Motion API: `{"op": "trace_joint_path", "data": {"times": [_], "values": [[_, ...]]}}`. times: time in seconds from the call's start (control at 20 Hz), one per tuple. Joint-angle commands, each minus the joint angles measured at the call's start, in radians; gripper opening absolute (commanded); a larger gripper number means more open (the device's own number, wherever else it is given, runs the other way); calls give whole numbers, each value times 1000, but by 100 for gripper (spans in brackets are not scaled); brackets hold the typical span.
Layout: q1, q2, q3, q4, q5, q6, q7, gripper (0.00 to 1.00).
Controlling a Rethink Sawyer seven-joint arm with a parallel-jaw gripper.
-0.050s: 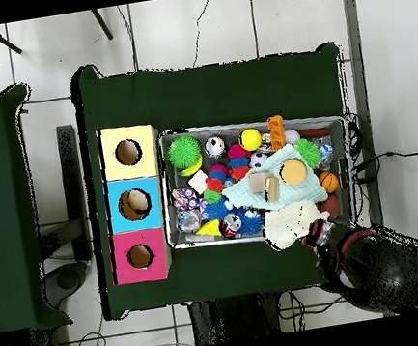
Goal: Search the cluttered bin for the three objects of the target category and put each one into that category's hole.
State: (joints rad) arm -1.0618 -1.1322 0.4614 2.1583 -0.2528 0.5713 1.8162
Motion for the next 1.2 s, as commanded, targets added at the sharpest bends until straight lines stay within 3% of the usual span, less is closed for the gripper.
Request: {"op": "trace_joint_path", "data": {"times": [0.05,0.65,0.9,1.2], "values": [[16,4,53,90,-63,-65,-67,0],[-25,15,100,85,-47,-28,-117,0],[-31,48,111,88,-105,-112,-114,0],[-7,39,77,64,-125,-8,-111,0]]}}
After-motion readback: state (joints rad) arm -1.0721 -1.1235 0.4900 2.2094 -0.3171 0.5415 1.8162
